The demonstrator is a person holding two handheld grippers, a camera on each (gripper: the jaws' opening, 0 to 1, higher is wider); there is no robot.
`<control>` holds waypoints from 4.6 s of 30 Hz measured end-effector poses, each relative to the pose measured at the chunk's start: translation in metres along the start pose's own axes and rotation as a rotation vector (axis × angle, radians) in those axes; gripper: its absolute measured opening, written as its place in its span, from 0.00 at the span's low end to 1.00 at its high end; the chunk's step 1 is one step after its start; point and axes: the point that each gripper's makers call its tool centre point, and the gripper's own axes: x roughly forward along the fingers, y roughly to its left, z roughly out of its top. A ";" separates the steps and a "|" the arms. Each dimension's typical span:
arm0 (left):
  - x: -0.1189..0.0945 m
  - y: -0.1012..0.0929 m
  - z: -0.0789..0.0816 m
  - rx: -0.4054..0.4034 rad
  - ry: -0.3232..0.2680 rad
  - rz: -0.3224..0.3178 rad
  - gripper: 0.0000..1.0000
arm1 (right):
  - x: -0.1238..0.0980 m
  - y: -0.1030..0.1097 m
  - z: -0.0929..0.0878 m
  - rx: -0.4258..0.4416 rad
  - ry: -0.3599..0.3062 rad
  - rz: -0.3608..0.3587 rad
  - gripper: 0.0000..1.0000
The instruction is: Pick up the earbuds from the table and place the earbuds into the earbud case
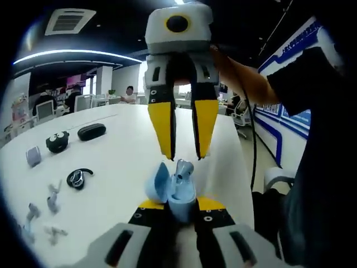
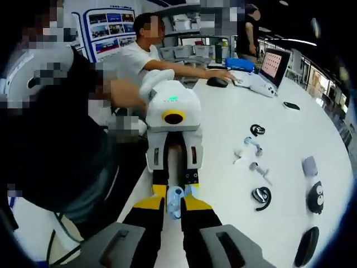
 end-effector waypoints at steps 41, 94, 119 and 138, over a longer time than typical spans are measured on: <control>-0.001 0.003 -0.001 -0.056 -0.085 0.051 0.19 | -0.005 -0.020 0.019 0.224 -0.223 -0.285 0.10; -0.001 0.004 -0.001 -0.023 -0.110 0.084 0.19 | 0.122 -0.162 0.064 0.143 0.035 -0.535 0.10; 0.000 0.002 0.000 -0.013 -0.108 0.087 0.19 | 0.031 -0.109 0.068 0.251 -0.213 -0.555 0.10; -0.001 0.002 -0.001 -0.013 -0.103 0.080 0.19 | -0.022 -0.032 0.039 0.446 -0.504 -0.425 0.10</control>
